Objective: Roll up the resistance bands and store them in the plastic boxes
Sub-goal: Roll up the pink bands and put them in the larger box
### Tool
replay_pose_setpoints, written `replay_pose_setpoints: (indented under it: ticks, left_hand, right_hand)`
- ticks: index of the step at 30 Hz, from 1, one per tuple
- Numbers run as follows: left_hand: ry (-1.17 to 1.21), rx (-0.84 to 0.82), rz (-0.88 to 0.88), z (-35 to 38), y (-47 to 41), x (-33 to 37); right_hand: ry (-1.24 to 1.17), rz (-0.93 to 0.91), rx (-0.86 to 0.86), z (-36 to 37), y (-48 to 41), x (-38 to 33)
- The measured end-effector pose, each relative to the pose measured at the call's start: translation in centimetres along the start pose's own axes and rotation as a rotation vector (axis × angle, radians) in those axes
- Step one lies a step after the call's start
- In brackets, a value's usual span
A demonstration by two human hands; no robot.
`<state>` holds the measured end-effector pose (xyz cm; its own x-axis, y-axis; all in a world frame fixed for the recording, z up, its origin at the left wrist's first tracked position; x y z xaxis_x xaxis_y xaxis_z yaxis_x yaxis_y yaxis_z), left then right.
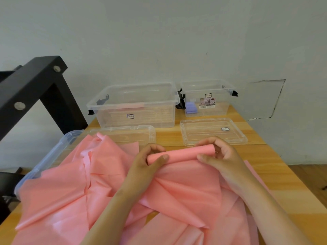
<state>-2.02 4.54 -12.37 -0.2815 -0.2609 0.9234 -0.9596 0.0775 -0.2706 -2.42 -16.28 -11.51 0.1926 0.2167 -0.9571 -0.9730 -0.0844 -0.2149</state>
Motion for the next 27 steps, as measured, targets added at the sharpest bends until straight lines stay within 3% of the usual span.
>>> replay_pose_setpoints:
  ticks: [2,5,8,11,14,19,27]
  left_hand:
    - [0.069,0.041,0.013,-0.3,-0.1,0.2]
    - [0.218,0.046,-0.059,-0.3,-0.2,-0.5]
    - [0.138,-0.039,-0.135,0.4,0.0,-1.4]
    - [0.043,-0.029,-0.066,0.3,0.0,-0.8]
    - [0.123,-0.009,-0.026,0.0,-0.3,-0.4]
    - [0.111,-0.100,-0.105,0.4,-0.1,-1.1]
    - [-0.013,0.011,-0.026,0.0,0.2,0.1]
  right_hand:
    - [0.024,0.080,0.008,-0.1,-0.1,0.9]
    - [0.100,0.032,0.049,-0.4,-0.1,0.7]
    - [0.061,-0.072,0.013,-0.1,0.0,-0.5]
    - [-0.002,-0.062,0.002,-0.1,-0.1,-0.4]
    - [0.015,0.058,0.024,-0.2,-0.2,0.8]
    - [0.093,-0.035,0.029,-0.2,-0.2,0.1]
    - [0.008,0.026,0.009,0.2,0.1,0.3]
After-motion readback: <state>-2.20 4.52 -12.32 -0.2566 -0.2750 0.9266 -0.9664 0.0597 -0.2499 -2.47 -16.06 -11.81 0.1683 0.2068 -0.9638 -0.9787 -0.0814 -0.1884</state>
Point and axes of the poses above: each hand's wrist, its own y-axis away from the middle knuckle, its own z-axis out of the palm, x = y × z, the point moved 7 cm from there along -y, towards the middle knuckle, and after that the axes turned 10 degrees about -y, right-handed, at the moved point
